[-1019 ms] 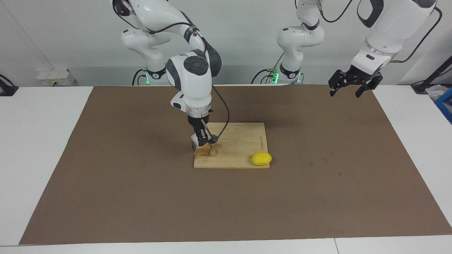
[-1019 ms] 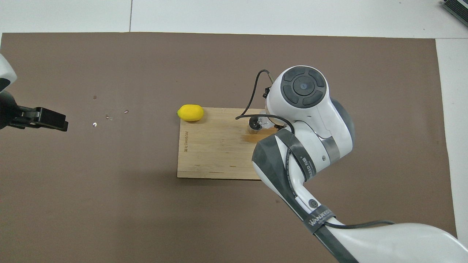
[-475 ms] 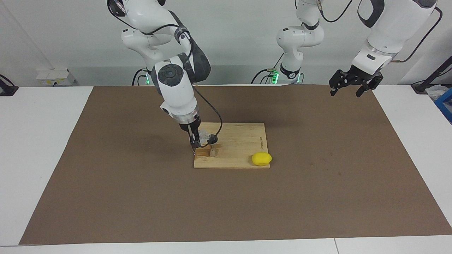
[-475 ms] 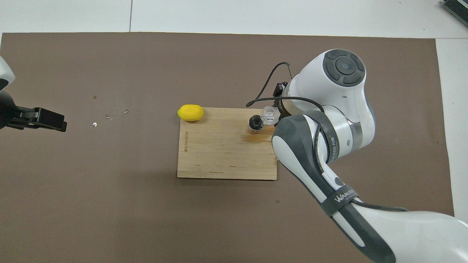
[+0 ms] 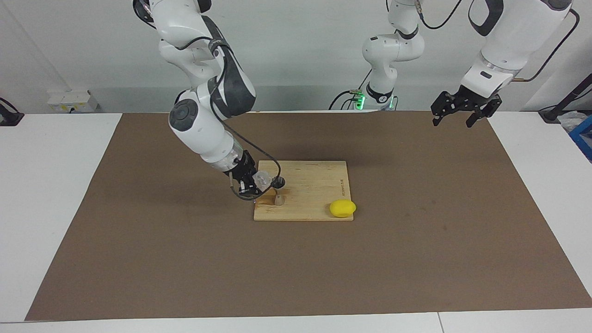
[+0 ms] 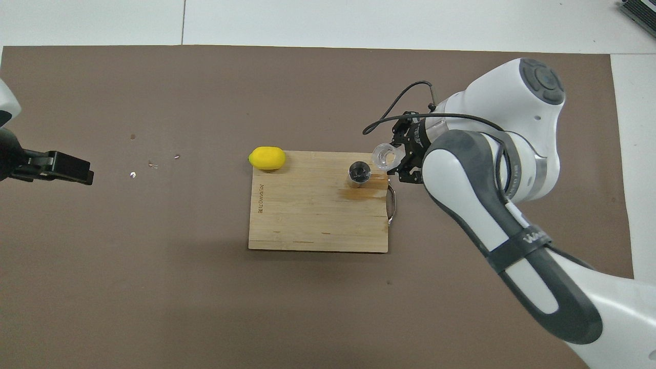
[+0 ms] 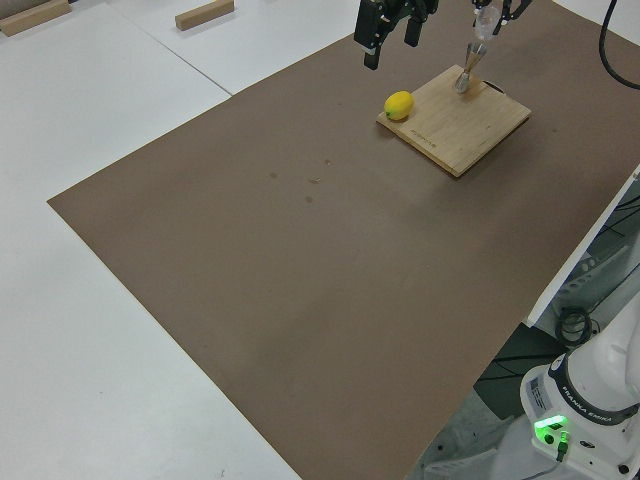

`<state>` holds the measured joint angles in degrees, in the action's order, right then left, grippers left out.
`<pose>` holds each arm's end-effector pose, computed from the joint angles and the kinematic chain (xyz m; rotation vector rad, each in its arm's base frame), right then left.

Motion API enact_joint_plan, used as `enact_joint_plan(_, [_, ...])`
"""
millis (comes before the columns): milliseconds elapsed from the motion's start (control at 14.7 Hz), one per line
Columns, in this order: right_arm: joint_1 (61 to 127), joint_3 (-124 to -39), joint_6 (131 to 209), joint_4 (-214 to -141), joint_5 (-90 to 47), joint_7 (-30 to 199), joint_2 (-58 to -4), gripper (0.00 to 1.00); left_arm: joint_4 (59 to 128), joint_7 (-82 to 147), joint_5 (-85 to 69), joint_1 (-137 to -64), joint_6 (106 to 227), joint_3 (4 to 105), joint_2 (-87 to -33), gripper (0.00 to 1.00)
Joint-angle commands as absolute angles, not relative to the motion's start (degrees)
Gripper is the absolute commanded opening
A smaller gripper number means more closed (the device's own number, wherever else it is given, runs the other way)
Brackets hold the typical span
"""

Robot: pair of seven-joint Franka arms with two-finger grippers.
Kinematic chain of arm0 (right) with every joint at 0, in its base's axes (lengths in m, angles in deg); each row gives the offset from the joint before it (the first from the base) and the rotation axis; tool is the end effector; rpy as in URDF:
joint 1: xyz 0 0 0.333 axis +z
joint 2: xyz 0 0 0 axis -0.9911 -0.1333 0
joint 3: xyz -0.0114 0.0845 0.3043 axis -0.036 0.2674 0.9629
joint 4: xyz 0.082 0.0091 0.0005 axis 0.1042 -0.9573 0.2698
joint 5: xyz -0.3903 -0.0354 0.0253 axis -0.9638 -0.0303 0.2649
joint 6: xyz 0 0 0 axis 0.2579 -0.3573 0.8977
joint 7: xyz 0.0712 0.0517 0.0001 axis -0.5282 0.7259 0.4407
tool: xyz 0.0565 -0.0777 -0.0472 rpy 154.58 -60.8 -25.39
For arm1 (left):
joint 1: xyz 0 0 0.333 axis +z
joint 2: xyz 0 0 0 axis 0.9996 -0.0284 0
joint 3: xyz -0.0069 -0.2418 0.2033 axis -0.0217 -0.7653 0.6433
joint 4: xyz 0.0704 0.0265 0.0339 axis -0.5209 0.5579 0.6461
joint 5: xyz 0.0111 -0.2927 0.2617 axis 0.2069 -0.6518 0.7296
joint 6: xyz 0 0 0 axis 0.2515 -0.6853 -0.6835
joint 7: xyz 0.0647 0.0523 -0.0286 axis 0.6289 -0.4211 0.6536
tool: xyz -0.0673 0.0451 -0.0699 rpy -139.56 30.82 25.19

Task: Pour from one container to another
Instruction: 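Carry the glass back and lower it onto the table with the right gripper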

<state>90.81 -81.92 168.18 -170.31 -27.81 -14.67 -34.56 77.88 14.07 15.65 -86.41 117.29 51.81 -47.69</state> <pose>0.6249 0.1874 0.4135 -2.0676 1.9609 0.4940 0.5383 -0.0396 0.6171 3.1113 -0.1866 -0.0546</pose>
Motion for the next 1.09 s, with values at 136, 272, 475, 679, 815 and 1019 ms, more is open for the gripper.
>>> enact_joint_plan(136, [82.3,-81.3,169.0,-178.7,-15.1,-2.0,-31.5,0.00,79.8,14.3,16.1,-85.8,117.5,51.5,-45.9,1.00])
enact_joint_plan(272, [79.7,-81.3,169.0,-181.5,-11.2,2.3,-30.7,0.00,79.8,14.3,16.1,-85.8,117.5,51.5,-45.9,1.00])
enact_joint_plan(475, [75.8,-81.4,169.0,-185.6,-6.6,9.5,-30.5,0.00,79.8,14.3,16.1,-85.8,117.5,51.5,-45.9,1.00])
enact_joint_plan(679, [71.4,-81.4,167.9,-189.2,-3.3,18.3,-30.9,0.00,79.8,14.3,16.1,-85.8,117.5,51.5,-45.9,1.00])
enact_joint_plan(815, [68.8,-81.4,166.9,-191.2,-3.1,22.9,-31.1,0.00,79.8,14.3,16.1,-85.8,117.5,51.5,-45.9,1.00])
enact_joint_plan(1019, [64.3,-81.4,164.1,-192.3,-3.0,30.5,-33.3,0.00,79.8,14.3,16.1,-85.8,117.5,51.5,-45.9,1.00])
